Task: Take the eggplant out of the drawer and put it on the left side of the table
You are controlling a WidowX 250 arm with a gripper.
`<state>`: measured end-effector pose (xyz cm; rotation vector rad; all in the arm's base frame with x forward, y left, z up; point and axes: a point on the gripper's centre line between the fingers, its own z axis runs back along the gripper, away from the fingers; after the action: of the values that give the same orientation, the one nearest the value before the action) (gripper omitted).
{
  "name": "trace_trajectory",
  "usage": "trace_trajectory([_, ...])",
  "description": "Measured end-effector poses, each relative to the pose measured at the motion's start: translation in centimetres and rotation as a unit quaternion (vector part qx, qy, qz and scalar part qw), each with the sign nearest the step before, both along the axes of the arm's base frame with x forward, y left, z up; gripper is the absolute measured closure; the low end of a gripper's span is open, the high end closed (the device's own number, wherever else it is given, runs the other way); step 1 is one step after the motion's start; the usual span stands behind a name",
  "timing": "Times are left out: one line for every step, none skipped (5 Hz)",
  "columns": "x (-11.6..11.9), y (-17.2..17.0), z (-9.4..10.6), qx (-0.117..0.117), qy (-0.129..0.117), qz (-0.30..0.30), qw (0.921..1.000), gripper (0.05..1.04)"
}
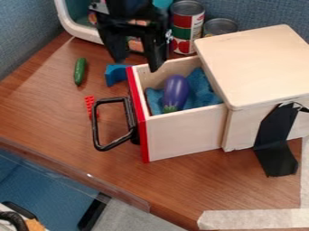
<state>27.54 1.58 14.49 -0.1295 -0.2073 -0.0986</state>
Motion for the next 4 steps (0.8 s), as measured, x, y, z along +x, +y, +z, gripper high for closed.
trace_trajectory([0.9, -1.1, -0.9, 0.027, -0.014, 0.003, 0.9995, 0.083])
trace_trajectory([1.9, -2.0, -2.1, 0.031, -0.013, 0.004, 0.9994, 0.083])
trace_trajectory([3.1, -3.0, -3.1, 0.032, -0.019, 0.005, 0.9993, 0.083])
trace_trajectory([4.2, -3.4, -3.5, 0.032, -0.026, 0.008, 0.9991, 0.083])
